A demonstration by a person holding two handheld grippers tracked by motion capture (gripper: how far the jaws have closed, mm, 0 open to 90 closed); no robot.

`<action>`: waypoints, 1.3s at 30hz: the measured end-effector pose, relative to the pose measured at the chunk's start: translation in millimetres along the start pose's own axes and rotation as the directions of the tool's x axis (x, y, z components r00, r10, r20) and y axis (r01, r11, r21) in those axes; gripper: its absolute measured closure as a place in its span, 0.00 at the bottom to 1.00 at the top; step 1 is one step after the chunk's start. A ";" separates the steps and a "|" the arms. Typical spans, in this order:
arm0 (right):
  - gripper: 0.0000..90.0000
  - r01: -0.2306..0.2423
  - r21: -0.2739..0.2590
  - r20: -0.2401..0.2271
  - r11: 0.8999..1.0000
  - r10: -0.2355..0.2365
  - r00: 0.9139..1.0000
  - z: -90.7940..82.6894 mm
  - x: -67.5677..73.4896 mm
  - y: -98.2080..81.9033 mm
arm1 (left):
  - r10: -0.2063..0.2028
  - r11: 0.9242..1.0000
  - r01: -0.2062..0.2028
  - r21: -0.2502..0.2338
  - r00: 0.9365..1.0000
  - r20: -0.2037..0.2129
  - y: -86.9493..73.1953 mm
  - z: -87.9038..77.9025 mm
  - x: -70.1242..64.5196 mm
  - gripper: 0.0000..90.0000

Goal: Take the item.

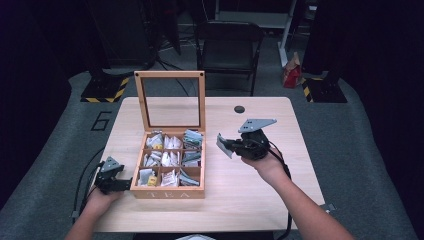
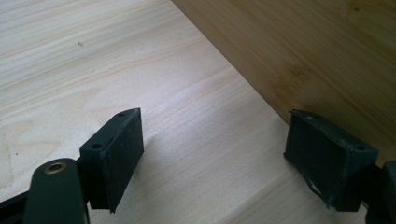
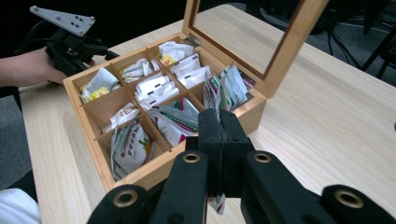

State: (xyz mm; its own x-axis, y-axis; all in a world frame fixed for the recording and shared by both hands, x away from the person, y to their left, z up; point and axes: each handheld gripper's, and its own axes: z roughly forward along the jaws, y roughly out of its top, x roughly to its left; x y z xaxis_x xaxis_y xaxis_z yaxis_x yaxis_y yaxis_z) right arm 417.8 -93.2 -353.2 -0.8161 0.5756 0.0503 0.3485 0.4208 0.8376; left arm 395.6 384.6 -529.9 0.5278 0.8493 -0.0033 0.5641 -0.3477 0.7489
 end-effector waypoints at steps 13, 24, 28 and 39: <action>1.00 -0.041 -0.005 0.055 0.999 0.042 0.998 -17.4 -18.0 -14.3 | 0.000 1.000 0.000 0.000 1.000 0.000 0.0 0.0 0.0 0.21; 1.00 -0.056 -0.004 0.097 0.998 0.056 0.994 -27.1 -29.7 -23.4 | 0.003 1.000 -0.003 0.000 1.000 -0.001 0.0 -0.1 0.1 0.21; 1.00 -0.056 -0.002 0.101 0.998 0.056 0.993 -27.3 -31.2 -26.4 | 0.001 1.000 -0.001 0.003 1.000 0.002 0.1 -0.2 0.1 0.21; 1.00 -0.074 0.001 0.122 0.997 0.074 0.990 -21.7 -34.9 -42.4 | 0.002 1.000 -0.002 0.003 1.000 0.002 0.1 -0.2 0.2 0.21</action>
State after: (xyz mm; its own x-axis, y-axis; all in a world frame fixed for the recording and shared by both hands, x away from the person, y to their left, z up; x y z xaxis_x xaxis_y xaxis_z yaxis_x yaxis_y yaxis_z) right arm 421.5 -146.3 -378.6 -0.7258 0.6864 0.0450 0.4084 0.3772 0.8312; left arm 395.6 384.8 -529.6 0.5300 0.8480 -0.0035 0.5653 -0.3503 0.7468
